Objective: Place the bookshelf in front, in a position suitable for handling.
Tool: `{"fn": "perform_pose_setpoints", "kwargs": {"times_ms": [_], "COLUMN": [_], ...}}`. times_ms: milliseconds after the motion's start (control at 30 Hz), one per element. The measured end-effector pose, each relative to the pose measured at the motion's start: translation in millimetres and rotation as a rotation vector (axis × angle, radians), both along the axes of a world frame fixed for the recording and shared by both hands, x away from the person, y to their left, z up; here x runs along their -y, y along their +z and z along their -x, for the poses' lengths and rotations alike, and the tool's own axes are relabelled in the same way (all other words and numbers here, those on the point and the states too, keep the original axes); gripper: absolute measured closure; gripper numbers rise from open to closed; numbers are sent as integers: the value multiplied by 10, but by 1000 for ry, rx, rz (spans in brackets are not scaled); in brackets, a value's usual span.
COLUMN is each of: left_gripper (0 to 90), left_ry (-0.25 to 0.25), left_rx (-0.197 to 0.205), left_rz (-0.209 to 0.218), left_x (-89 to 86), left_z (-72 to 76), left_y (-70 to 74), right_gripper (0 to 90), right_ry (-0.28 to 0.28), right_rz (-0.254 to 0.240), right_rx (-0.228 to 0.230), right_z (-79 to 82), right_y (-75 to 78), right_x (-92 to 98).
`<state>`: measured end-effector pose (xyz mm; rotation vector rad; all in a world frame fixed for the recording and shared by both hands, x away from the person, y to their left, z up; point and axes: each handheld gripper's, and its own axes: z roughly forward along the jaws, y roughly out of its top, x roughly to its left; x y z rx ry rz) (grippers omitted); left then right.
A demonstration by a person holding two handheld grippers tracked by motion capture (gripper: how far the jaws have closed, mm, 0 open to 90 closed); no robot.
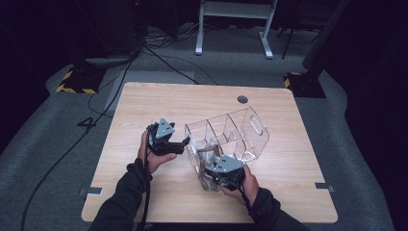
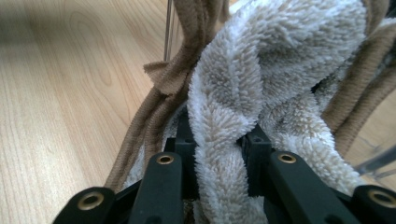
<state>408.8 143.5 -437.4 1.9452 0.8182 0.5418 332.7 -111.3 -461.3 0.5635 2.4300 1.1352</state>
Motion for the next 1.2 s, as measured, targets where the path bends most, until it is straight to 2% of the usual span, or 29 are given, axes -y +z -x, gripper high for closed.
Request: {"fn": "perform_pose_setpoints", "kwargs": {"times_ms": [67,167,233,333,400,533,600,667,833,933,1000,1100,1200], "left_gripper": [191,195,197,197,197,197,200,206,310,386,397,432,436], "left_ry": [-17,-37,-43,-41,-37,-46,-51,-49,-100,-126,-131,-138,-157], "left_rx": [-2,-19,-16,4,4,-5,3,9,7,13,16,2,-2], "left_rz": [3,34,33,2,3,-4,-23,-24,-15,-29,-33,-8,-13], "left_x": [2,10,32,63,77,131,158,170,159,167,152,120,123], "left_z": [-24,-36,-24,-13,-27,-69,-82,-91,-88,-75,-77,-62,-37], "left_y": [7,-9,-11,8,8,-12,-14,-17,-16,-3,1,4,19], "right_gripper": [740,740,740,741,745,750,751,751,750,751,751,750,750], "right_ry": [3,6,6,6,9,35,40,47,57,63,67,71,69], "right_rz": [-3,-12,-8,4,-2,18,26,24,24,28,31,37,36], "right_rx": [-12,-18,-22,-30,-42,-73,-66,-74,-81,-84,-85,-84,-85], "right_z": [-17,-30,-25,-20,-28,-35,-25,-30,-31,-23,-21,-12,4], "right_y": [-37,-59,-73,-124,-132,-156,-167,-161,-155,-150,-148,-143,-131], "right_x": [8,22,16,4,8,-3,-9,-2,21,33,41,56,100]}}
